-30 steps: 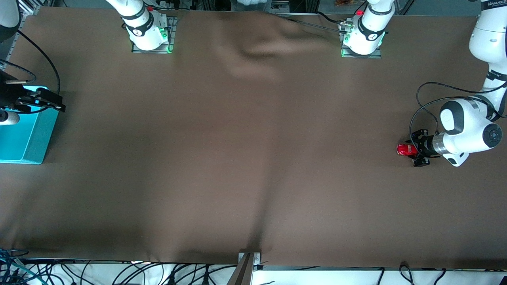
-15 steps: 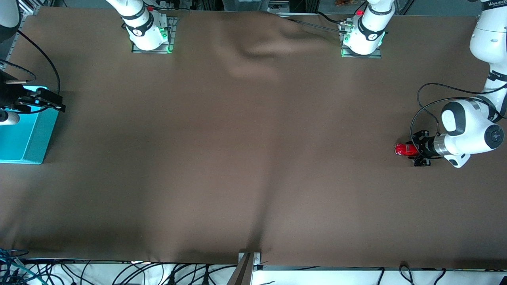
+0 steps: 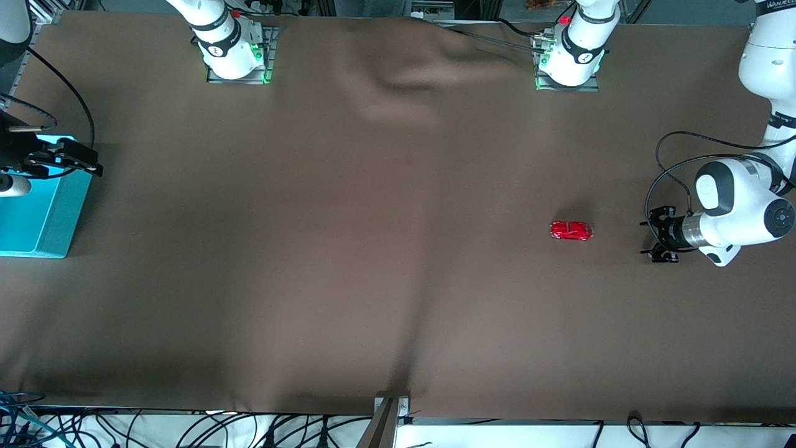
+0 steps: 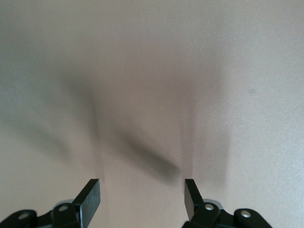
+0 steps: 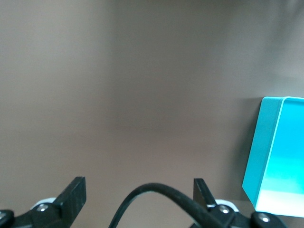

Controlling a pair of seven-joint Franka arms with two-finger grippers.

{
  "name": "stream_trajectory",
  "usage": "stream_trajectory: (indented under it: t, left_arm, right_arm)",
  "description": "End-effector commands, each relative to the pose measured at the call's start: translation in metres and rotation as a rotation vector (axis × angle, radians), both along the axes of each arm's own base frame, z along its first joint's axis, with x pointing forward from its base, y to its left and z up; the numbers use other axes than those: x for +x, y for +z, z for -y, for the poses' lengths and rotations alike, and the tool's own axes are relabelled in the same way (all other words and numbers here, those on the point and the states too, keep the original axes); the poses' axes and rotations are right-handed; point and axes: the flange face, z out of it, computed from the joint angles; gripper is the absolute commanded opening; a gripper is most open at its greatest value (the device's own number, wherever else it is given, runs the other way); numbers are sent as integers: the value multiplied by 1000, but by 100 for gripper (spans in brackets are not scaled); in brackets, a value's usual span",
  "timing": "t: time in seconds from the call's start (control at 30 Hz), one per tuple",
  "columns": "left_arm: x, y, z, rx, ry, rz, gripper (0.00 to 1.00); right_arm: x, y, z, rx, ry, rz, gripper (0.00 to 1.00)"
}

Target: Wind red beetle toy and store in blue box

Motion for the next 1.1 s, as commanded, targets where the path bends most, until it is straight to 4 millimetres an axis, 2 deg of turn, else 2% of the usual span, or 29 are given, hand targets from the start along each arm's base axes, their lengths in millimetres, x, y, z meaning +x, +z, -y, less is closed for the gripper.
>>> stream_trajectory:
  t: [0.0, 0.1, 0.37, 0.47, 0.83, 1.07]
  left_arm:
    - [4, 4, 2, 16, -25, -9, 82]
    - [8, 6, 13, 12, -53, -2, 89]
    - [39, 41, 9, 40, -68, 85, 91]
    - [54, 58, 14, 40, -76, 125, 100]
    - [89, 111, 13, 61, -106, 247, 100]
    - [94, 131, 17, 65, -241, 276, 100]
  right_arm:
    - [4, 6, -1, 15, 9, 10, 100]
    - [4, 6, -1, 15, 9, 10, 100]
    - [4, 6, -1, 15, 9, 10, 100]
    - [4, 6, -1, 15, 9, 10, 100]
    - [4, 6, -1, 15, 9, 10, 100]
    - [4, 6, -1, 15, 9, 10, 100]
